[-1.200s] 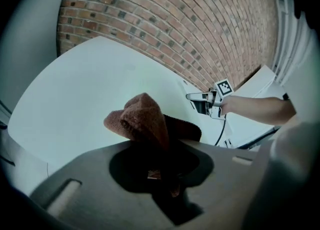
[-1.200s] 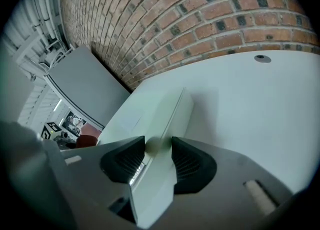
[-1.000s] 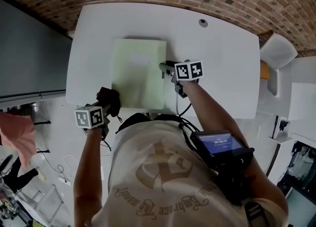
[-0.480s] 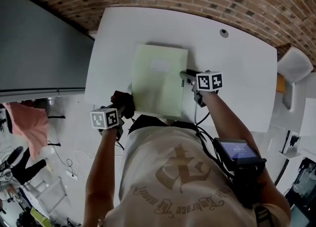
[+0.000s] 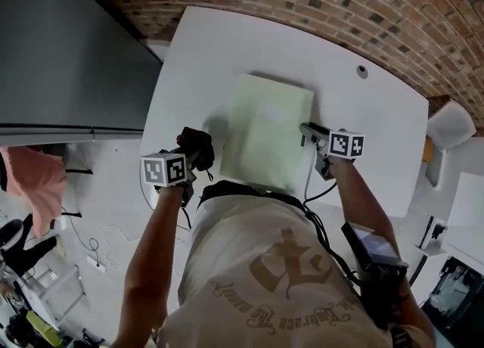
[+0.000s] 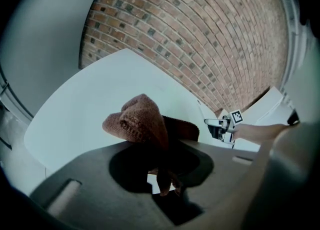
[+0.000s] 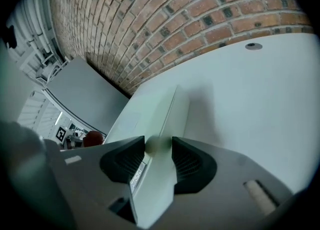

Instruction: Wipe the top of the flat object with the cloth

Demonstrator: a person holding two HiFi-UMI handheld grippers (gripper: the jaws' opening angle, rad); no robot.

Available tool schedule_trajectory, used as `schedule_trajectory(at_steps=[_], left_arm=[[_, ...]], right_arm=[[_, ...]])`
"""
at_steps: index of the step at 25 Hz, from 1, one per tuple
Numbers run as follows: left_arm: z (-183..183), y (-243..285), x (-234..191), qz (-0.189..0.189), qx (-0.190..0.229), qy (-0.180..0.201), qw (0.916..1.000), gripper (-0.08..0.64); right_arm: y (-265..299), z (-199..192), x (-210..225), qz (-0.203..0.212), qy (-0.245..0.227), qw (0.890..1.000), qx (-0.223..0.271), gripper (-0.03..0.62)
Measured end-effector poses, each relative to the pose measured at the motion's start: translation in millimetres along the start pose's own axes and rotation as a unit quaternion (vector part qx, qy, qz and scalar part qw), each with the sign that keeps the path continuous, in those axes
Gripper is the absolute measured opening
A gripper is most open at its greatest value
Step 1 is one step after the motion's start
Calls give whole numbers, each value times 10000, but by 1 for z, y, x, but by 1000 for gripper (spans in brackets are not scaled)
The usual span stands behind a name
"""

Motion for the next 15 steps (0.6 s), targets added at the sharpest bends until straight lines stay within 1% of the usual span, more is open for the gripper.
schedule_trajectory(at_steps=[3, 9, 12, 15], left_arm=[[21, 10, -9, -226, 77, 9, 9997, 87], [61, 33, -16, -659, 85, 153, 9977, 87], [82, 46, -17, -824, 108, 192, 9964, 87], [105, 63, -17, -935, 81, 311, 9951, 87]], right_arm=[[0, 0, -2, -140, 118, 9998, 100, 175], [1, -1, -8, -352, 228, 9990, 167, 167], [2, -3, -8, -396, 398, 9982, 230, 167], [2, -4, -9, -475, 552, 9969, 288, 167]])
Point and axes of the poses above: the fingertips, and each gripper's own axes: y forward along the fingers, x to its right, z out of its top, the point moved 7 cm from there along -y, backward along the fingers, and after that the axes turned 4 degrees about x, right-handed, at the moved point
